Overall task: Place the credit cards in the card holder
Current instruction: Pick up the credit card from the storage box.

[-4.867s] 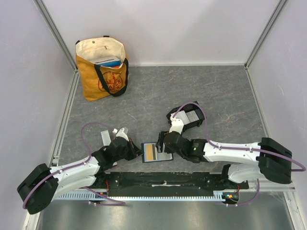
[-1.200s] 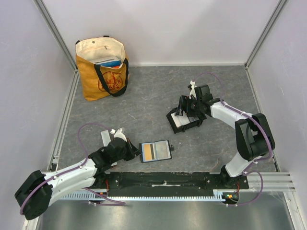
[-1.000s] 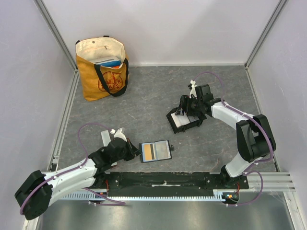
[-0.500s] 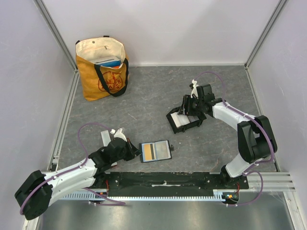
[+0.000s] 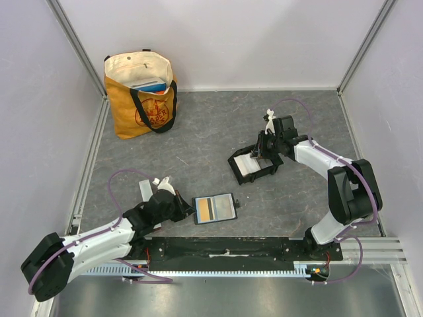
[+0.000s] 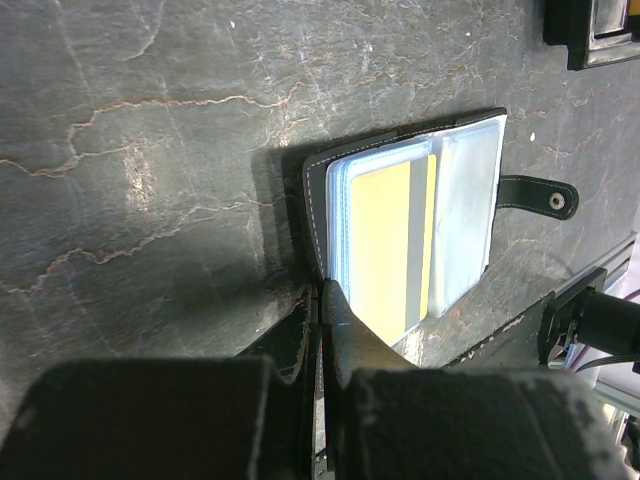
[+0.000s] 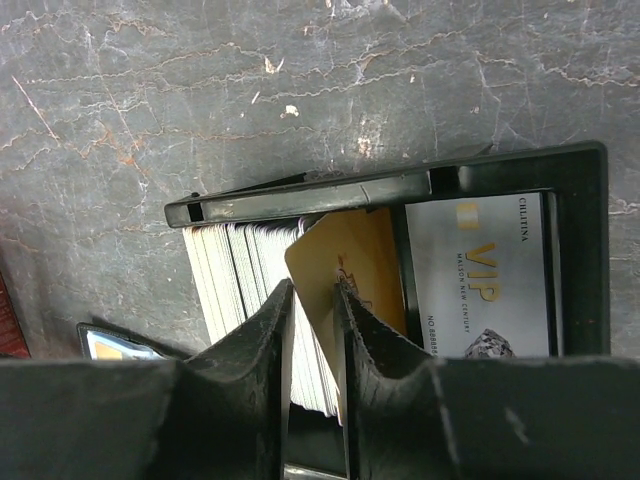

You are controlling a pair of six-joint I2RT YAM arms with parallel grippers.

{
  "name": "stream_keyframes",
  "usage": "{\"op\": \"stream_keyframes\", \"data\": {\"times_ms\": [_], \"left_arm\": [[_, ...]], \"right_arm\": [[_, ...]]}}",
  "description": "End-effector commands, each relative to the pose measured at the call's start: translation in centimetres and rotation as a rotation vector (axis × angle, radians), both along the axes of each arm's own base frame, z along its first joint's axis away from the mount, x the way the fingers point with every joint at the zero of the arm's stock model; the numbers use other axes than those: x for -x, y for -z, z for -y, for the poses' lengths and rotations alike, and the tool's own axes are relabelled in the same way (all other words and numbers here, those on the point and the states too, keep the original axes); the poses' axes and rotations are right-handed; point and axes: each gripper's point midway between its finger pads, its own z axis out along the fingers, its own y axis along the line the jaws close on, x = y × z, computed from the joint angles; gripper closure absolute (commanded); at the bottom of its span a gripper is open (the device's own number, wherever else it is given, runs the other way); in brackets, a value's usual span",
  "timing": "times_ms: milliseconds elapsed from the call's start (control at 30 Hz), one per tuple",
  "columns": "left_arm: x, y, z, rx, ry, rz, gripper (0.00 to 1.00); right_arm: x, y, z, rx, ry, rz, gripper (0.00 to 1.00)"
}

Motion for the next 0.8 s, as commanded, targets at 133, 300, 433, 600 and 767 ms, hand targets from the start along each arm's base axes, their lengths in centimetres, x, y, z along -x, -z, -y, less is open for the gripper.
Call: {"op": "stream_keyframes", "data": {"times_ms": [133,300,433,600,767], "left_arm": [[-0.7,-1.2,0.7,0.044,-0.012,0.024,0.98],[-0.6,-1.2,0.8,0.045,-0.012,0.023,0.98],[-0.6,-1.1,0.7,0.042,-0.013,0.021,0.98],[-0.6,-1.0,0.7,0.043,-0.013,0.022,0.98],[-0.7,-1.1,0.8,0.046,-0.013,0.022,0.98]], "right_arm": [[-0.3,-0.8,0.5,-0.013,0.001,0.025,0.82],[-0.7,-0.8,0.9,-0.002,0.01,0.031,0.84],[-1.0,-0.2,1.5,0.029,0.031,0.028,0.85],[-1.0,1.1,2.2,0.072,0.05,0.006,0.85],[-0.7,2.1,2.6,0.101,0.059,-0.018,0.79]]}}
